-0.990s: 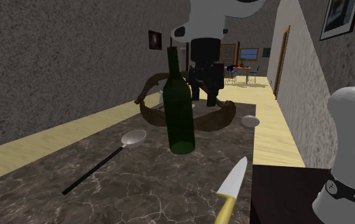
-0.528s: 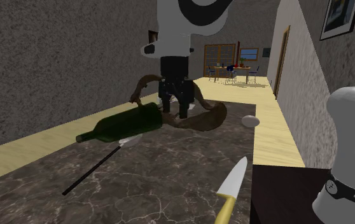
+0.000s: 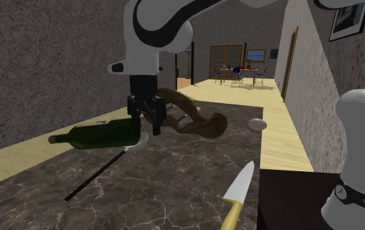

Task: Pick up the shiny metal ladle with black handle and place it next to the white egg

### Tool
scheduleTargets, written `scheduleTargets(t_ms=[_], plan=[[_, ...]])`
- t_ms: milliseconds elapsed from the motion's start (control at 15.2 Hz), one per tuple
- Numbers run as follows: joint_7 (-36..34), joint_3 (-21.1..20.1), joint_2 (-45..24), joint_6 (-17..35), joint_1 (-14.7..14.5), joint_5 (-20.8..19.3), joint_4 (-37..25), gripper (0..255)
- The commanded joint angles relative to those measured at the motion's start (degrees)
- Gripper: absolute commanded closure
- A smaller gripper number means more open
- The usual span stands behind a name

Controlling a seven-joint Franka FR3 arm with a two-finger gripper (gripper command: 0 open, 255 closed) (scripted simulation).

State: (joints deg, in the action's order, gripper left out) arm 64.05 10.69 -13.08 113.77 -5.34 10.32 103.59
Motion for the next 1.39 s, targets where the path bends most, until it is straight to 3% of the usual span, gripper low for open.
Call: scheduleTargets(t_ms=[0,396,924,1320], plan=[[3.95,-0.66,-5.11,-0.92,0.52,0.88,-5.57,0],[12.67,-3.80,-19.78,-5.24,1.58,1.76,-23.96,0],[13.06,-4.17,-21.28,-0.26,1.19,2.17,-20.48,0],[13.02,-4.31,-21.27,-0.25,1.29,2.08,-20.48,0]])
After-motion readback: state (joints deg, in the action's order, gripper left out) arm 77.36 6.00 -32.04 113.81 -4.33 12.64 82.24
